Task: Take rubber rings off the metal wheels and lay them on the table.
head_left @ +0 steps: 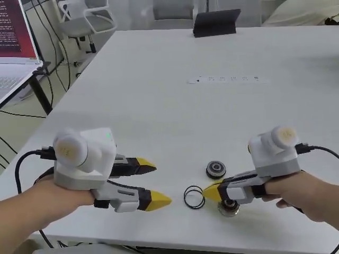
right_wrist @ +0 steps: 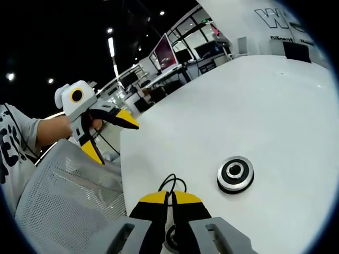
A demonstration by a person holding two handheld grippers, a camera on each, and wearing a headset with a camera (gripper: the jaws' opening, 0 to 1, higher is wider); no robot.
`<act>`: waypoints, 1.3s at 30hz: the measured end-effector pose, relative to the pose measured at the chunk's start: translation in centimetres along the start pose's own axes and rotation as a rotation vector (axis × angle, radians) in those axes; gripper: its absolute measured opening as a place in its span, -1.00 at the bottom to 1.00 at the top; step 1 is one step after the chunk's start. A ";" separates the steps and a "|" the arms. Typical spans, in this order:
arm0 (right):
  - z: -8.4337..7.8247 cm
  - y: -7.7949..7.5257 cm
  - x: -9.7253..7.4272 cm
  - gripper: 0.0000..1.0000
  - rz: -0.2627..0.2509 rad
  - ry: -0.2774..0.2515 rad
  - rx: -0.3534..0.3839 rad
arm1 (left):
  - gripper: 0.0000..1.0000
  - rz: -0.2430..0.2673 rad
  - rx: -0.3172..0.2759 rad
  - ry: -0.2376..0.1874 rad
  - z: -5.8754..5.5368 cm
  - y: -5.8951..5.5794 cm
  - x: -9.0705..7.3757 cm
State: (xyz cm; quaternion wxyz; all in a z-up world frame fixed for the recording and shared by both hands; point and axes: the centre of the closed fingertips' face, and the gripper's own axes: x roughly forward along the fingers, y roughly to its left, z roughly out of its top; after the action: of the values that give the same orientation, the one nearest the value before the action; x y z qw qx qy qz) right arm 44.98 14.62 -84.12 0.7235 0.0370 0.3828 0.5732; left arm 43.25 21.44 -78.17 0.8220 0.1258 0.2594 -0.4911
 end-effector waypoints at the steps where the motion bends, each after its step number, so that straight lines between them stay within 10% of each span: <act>1: 0.0 0.0 0.0 -0.96 -0.001 0.001 0.001 | -0.11 0.000 0.000 0.000 0.0 0.0 0.0; 39: 1.4 -1.6 -4.0 -0.86 -0.053 -0.089 0.008 | -0.14 -0.033 0.011 0.024 1.3 0.5 2.2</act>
State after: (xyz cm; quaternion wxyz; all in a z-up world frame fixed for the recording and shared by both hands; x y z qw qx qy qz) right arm 46.88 11.23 -81.83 0.7545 0.0550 0.3535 0.5503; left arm 44.92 19.47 -78.30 0.8099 0.1317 0.2685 -0.5046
